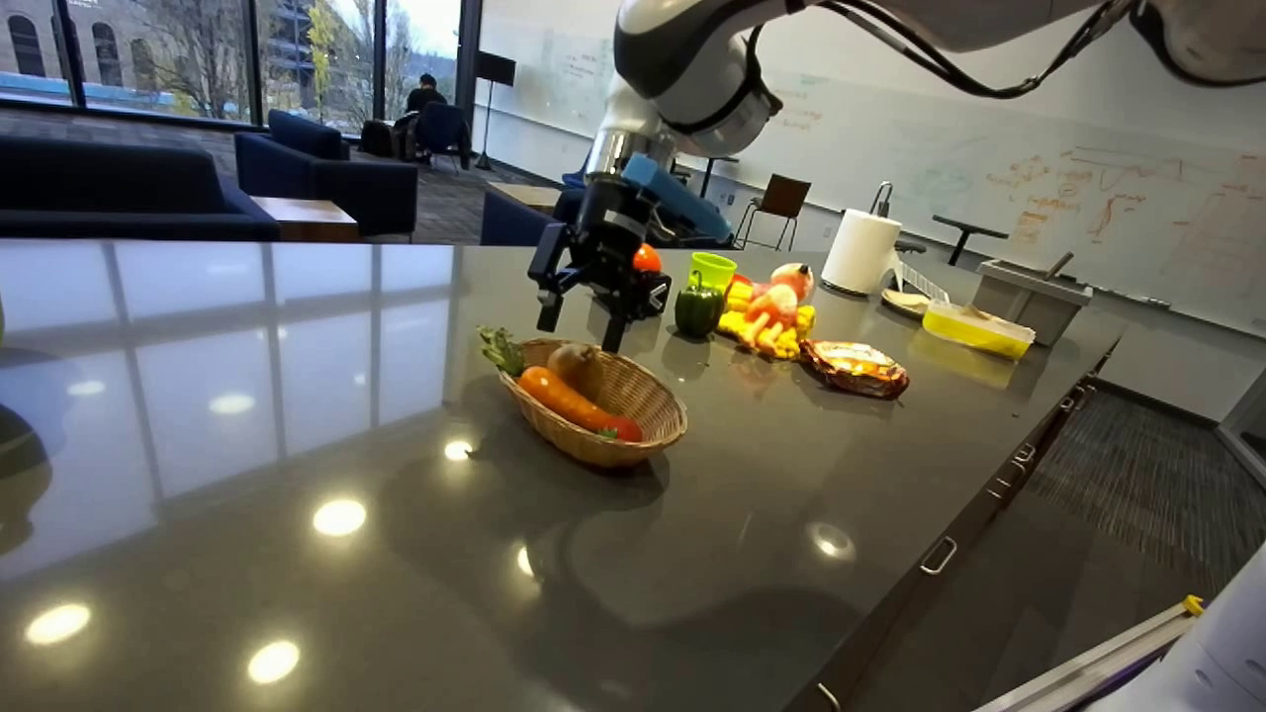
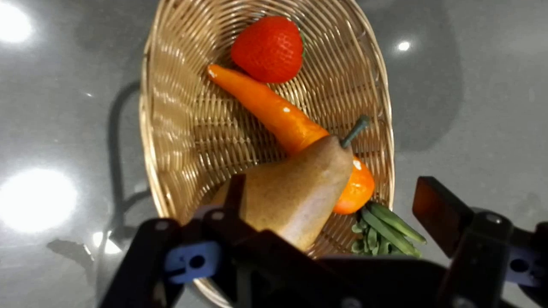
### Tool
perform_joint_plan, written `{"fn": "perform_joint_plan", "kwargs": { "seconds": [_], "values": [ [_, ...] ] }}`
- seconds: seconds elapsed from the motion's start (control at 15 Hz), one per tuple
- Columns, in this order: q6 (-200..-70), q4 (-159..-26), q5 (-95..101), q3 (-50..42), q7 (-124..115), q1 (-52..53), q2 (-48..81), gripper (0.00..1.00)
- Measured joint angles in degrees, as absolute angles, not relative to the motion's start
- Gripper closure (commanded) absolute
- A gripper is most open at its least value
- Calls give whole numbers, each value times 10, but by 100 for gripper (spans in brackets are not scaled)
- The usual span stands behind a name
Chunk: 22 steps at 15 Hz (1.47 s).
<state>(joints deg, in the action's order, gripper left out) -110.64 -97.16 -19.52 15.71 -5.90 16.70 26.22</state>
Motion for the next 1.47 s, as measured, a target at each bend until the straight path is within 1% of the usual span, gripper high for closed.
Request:
{"fn": "perform_joint_plan", "kwargs": {
  "seconds": [0.33, 0.4, 0.47, 0.53, 0.67, 0.73, 0.87, 0.93, 1.0, 1.07, 1.2, 1.47],
  "values": [
    [-1091, -970, -195, 155, -92, 170, 272, 0],
    [-1088, -970, -195, 154, -98, 171, 275, 25],
    [-1086, -970, -195, 154, -102, 171, 276, 26],
    [-1085, -970, -195, 153, -105, 171, 278, 31],
    [-1083, -970, -195, 152, -108, 171, 280, 46],
    [-1082, -969, -195, 152, -109, 171, 282, 56],
    [-1079, -967, -195, 152, -109, 171, 284, 70],
    [-1078, -967, -195, 152, -109, 171, 285, 79],
    [-1076, -967, -195, 152, -109, 171, 285, 84],
    [-1074, -966, -195, 152, -109, 171, 285, 87],
    [-1072, -964, -195, 151, -109, 171, 285, 89],
    [-1061, -960, -195, 150, -109, 171, 285, 89]
  ]
}}
